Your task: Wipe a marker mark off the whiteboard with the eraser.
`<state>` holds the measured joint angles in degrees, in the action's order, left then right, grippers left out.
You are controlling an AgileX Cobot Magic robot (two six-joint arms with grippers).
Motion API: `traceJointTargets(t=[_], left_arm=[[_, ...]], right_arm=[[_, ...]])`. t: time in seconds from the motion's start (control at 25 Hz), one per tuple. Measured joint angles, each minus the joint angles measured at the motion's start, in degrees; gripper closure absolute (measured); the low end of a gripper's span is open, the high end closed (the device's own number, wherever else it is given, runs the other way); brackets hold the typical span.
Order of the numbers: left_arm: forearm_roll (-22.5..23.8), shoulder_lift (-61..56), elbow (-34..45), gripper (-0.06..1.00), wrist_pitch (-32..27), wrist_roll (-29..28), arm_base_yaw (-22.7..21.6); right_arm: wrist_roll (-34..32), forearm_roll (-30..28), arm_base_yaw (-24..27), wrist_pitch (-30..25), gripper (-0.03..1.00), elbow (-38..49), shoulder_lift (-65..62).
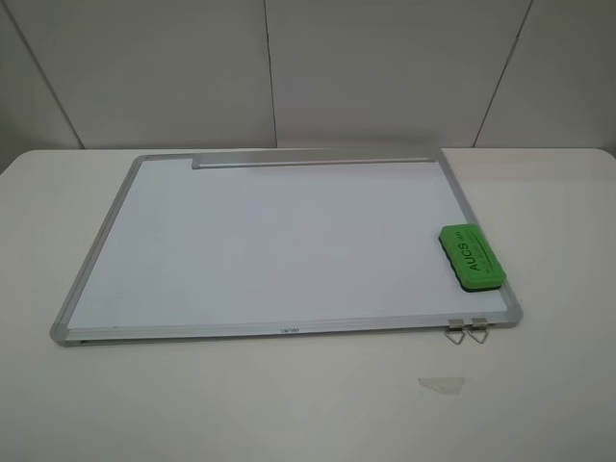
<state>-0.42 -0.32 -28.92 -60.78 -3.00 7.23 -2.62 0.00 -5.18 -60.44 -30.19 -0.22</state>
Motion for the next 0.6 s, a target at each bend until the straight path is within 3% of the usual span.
traceJointTargets(t=[0.6], left_arm=[[0.0,0.0,0.0,0.26,0.0,0.0,0.0]], right_arm=[[0.0,0.0,0.0,0.0,0.15,0.01,0.0]])
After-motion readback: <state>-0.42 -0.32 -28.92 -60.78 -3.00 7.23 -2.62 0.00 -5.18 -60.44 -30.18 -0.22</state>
